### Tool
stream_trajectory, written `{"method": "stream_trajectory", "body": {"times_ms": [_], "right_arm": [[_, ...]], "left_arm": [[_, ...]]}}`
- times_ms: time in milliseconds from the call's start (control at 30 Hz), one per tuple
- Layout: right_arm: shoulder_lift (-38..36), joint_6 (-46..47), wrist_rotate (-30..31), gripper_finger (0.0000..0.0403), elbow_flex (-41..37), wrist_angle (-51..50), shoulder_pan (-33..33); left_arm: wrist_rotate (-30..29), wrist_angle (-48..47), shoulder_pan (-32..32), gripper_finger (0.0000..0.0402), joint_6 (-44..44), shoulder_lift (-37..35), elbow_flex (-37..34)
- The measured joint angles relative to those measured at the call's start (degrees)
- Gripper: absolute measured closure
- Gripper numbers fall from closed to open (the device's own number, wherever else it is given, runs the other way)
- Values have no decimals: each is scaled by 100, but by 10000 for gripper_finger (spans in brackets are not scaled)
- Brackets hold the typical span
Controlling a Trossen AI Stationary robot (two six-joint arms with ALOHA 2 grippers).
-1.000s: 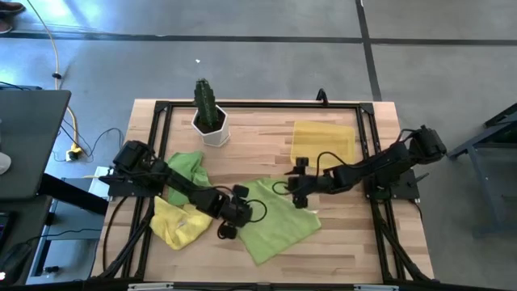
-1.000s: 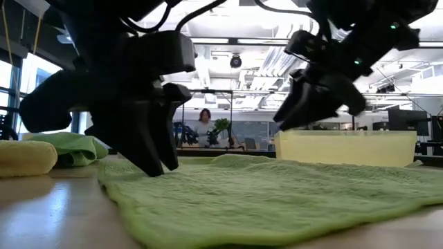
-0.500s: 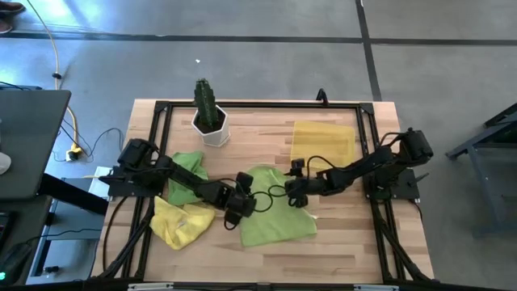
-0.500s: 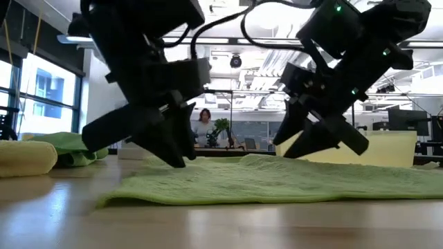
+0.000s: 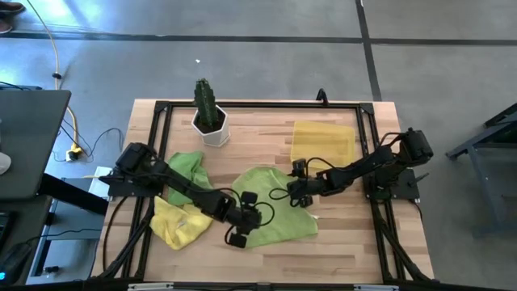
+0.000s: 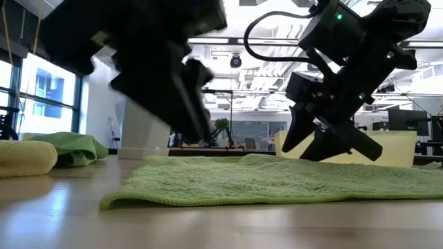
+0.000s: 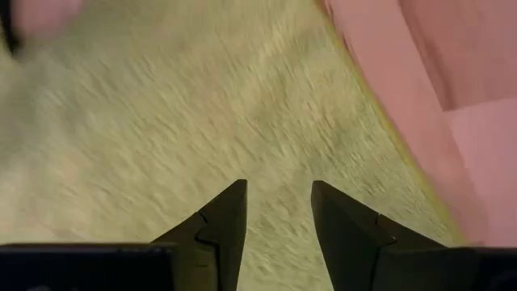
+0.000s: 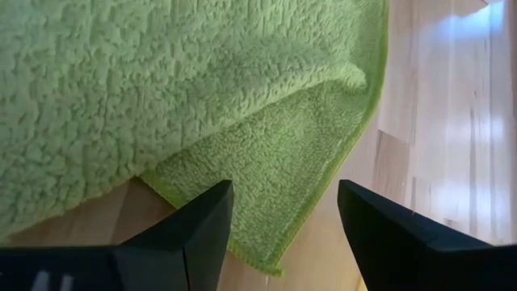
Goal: Roll microfiber towels into tight, uniform cylinder then place into a basket
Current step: Fold the light green microfiber cloth
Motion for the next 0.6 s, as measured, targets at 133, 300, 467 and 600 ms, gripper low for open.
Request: {"method": "stream_trajectory", "body": {"times_ms": [133, 300, 467, 600], "right_arm": [[-7, -402, 42, 182, 0, -82, 0], [-7, -1097, 64, 183, 2, -100, 0], [-6, -1775, 387, 182, 1, -163, -4], [-2, -2163, 722, 182, -2, -161, -48]], "left_arm": [[590, -88, -7, 271, -639, 205, -3], [872, -511, -107, 271, -852, 300, 21], [846, -1027, -222, 271, -847, 276, 34], [845, -1365, -256, 271, -847, 276, 32]]}}
